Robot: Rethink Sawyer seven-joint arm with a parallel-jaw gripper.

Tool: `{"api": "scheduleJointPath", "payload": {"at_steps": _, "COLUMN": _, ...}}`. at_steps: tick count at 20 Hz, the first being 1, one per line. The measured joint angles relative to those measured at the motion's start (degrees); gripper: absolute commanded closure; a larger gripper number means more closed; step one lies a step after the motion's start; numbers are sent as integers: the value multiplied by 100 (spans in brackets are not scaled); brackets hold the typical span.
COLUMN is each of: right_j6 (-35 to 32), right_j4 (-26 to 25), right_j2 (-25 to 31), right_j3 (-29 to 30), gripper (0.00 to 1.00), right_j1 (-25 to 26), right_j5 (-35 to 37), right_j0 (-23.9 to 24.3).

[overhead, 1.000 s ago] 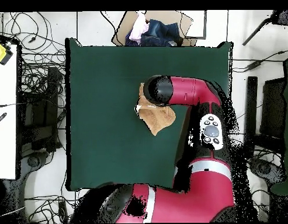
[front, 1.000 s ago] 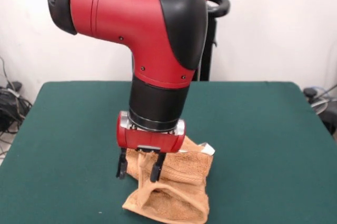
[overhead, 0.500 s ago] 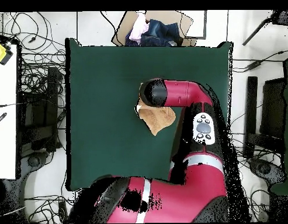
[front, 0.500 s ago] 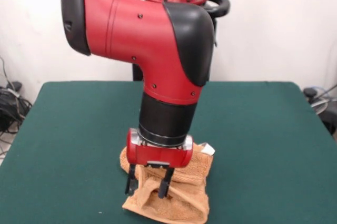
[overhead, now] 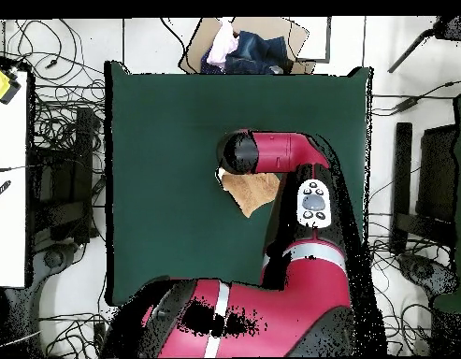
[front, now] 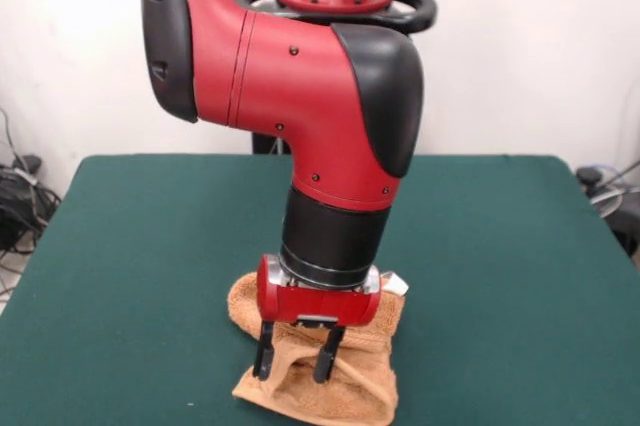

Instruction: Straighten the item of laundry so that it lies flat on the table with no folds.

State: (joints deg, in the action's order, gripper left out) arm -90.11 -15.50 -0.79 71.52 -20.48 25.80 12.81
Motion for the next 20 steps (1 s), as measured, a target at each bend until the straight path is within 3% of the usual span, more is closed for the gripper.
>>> {"api": "scheduleJointPath", "payload": {"at_steps": 20, "right_j6": 0, "right_j4": 0, "right_j2": -19, "right_j3": 60, "gripper": 0, "right_j1": 40, "right_j5": -578, "right_j0": -2}}
